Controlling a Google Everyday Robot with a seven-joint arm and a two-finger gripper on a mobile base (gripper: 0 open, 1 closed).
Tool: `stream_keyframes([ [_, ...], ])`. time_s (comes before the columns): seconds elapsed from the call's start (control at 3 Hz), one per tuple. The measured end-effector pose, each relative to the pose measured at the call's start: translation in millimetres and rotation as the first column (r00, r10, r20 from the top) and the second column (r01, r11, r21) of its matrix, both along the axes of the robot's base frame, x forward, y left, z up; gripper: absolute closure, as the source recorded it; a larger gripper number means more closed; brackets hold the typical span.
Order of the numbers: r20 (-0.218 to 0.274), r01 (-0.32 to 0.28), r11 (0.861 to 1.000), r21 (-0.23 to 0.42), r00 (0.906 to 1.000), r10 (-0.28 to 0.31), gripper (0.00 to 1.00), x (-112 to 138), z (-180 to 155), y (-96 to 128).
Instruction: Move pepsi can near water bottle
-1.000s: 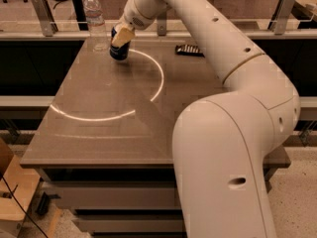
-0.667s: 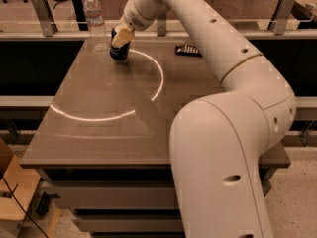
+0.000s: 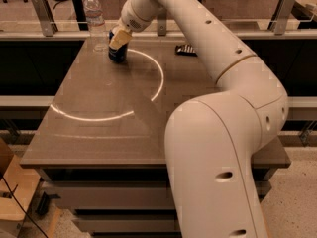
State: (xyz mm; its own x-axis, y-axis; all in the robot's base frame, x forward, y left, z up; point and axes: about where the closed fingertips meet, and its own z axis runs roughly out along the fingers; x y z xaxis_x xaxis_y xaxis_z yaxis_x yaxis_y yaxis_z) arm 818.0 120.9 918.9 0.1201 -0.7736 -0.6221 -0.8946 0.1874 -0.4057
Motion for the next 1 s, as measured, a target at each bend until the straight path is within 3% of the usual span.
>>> stream_keyframes([
  [0.33, -0.003, -0.013, 1.0, 0.004, 0.9999, 0.013, 0.0, 0.1, -1.2, 7.7],
  [1.0, -0.016, -0.023, 1.0, 0.016, 0.9996, 0.023, 0.0, -0.8, -5.2, 15.4],
])
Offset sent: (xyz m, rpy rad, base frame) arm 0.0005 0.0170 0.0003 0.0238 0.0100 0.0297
